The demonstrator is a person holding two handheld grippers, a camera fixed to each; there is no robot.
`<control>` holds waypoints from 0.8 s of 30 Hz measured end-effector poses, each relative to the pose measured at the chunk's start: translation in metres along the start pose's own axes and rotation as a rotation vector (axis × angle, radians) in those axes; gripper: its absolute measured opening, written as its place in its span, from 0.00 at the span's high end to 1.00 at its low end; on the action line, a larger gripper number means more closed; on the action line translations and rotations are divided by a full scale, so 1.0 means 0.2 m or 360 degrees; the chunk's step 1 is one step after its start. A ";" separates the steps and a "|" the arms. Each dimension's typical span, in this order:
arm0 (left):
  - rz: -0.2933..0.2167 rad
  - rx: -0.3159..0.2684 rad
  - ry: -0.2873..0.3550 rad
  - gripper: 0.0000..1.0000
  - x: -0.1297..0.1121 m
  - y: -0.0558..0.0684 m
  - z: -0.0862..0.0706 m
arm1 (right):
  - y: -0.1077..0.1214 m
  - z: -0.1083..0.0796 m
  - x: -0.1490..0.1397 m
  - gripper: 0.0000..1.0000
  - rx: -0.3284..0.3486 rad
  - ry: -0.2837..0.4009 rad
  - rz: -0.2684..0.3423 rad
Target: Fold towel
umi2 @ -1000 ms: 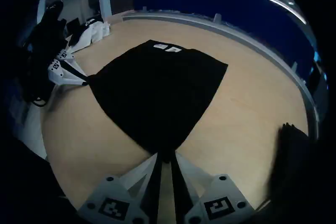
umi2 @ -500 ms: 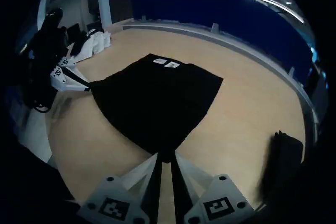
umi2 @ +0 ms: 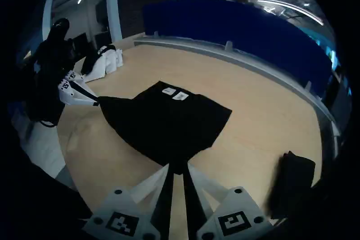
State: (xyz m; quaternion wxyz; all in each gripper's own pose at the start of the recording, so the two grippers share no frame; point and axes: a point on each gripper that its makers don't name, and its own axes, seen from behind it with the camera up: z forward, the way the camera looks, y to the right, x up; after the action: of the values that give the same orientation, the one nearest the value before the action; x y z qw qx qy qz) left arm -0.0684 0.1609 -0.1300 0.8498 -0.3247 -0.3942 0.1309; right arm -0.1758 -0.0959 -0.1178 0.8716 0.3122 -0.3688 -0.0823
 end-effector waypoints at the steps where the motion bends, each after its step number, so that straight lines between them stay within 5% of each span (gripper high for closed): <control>1: -0.0005 -0.0005 0.0000 0.93 0.00 0.01 -0.01 | 0.00 -0.01 0.00 0.86 -0.0001 -0.0001 -0.0001; 11: -0.0033 -0.0020 -0.0010 0.93 0.01 0.04 -0.04 | 0.00 -0.03 0.00 0.86 -0.0007 -0.0009 0.0010; 24: -0.0151 -0.0021 0.0004 0.93 0.12 -0.02 0.01 | 0.07 0.05 0.10 0.87 -0.0002 0.0018 0.0019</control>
State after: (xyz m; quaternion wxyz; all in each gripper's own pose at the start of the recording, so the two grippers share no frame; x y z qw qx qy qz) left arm -0.0532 0.1697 -0.1120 0.8533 -0.3115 -0.4088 0.0875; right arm -0.1687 -0.0967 -0.0918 0.8744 0.3099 -0.3656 -0.0755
